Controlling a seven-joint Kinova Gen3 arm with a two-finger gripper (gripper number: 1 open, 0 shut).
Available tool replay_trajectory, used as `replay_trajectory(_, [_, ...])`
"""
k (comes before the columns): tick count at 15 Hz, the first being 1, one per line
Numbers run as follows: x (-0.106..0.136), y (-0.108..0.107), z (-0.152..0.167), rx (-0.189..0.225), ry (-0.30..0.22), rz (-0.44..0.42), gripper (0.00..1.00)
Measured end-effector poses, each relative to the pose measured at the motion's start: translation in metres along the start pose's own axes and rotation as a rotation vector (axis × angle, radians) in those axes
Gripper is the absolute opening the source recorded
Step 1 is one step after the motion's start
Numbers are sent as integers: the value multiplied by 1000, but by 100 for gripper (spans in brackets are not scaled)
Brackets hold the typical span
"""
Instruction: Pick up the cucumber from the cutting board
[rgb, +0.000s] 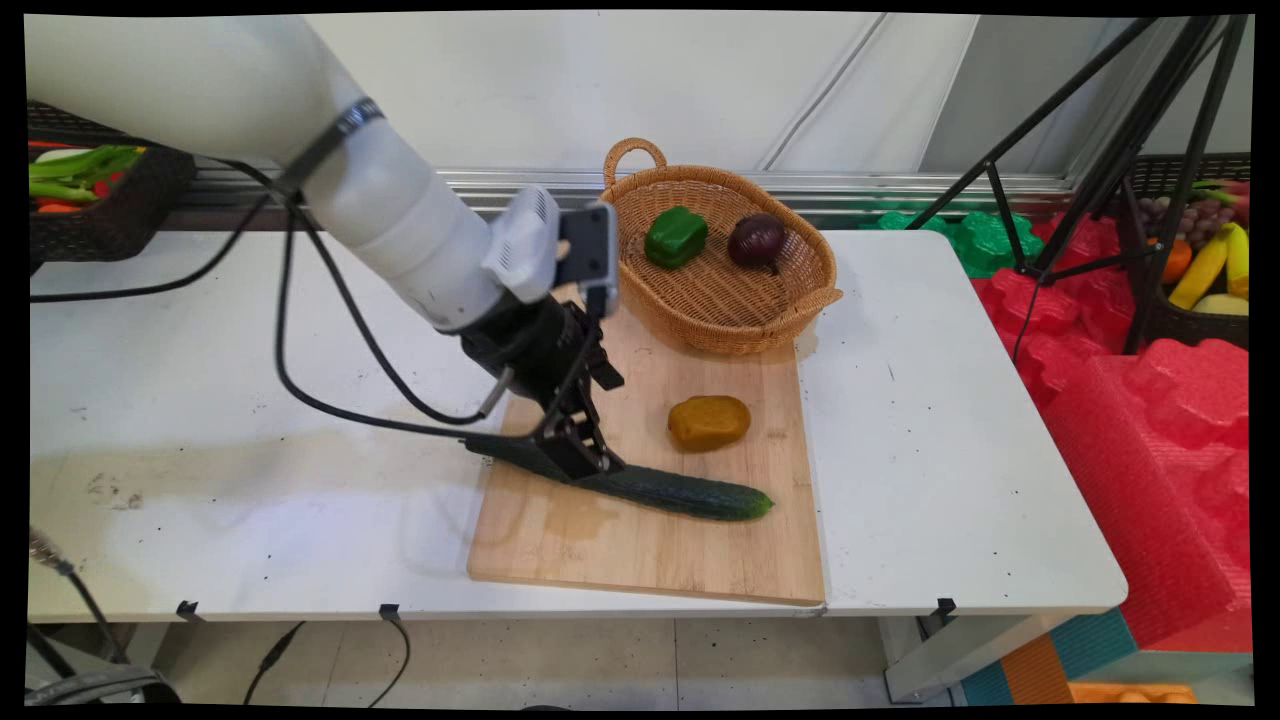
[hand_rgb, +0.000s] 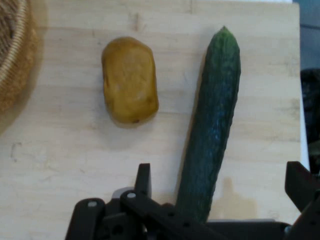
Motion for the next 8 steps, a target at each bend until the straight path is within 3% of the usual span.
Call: replay_trajectory(8, [4,-11,65,-33,-76,130,100])
